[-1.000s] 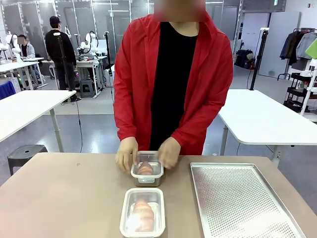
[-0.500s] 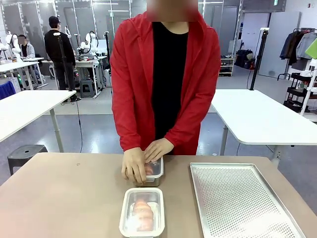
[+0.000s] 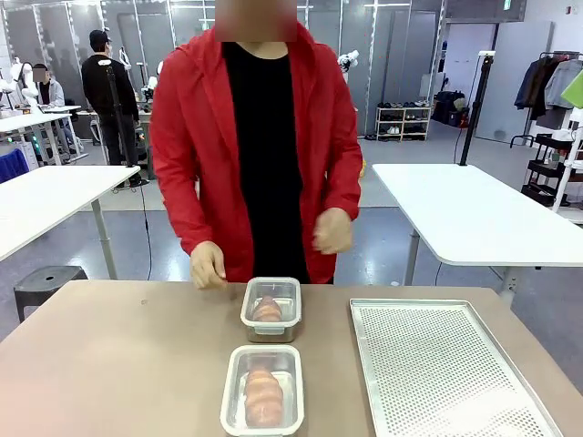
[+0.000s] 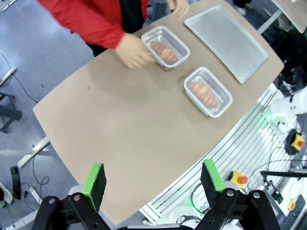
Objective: Place the bread into the airtight container.
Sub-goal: Pick up a Butter Roll and place it into an empty Airtight Container.
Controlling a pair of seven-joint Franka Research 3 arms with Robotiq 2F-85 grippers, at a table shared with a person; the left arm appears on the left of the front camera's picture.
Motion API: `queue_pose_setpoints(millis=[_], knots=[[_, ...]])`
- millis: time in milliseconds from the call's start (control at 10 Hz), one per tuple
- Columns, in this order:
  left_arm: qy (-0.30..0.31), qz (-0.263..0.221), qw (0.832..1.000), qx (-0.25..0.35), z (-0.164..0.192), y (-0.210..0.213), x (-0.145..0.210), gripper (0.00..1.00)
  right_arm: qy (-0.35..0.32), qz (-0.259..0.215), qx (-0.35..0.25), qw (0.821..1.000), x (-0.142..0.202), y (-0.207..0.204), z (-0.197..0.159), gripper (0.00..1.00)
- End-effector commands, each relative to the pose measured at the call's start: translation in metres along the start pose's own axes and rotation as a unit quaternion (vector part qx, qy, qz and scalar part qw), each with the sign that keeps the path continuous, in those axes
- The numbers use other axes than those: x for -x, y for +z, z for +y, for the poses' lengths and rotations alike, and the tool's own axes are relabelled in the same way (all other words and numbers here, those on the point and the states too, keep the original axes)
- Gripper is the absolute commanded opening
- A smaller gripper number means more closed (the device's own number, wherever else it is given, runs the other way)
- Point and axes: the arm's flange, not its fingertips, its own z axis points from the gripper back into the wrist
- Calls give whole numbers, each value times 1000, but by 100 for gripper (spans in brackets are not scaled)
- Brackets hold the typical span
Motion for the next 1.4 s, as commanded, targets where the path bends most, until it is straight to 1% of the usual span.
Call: queue_pose_setpoints(millis=[0, 1300], knots=[[-10, -1, 1000, 3, 1, 1, 0, 100, 5, 10, 6, 1000, 0, 3, -1, 100], [-10, -1, 1000, 3, 1, 1, 0, 100, 5, 10, 6, 1000, 0, 3, -1, 100]])
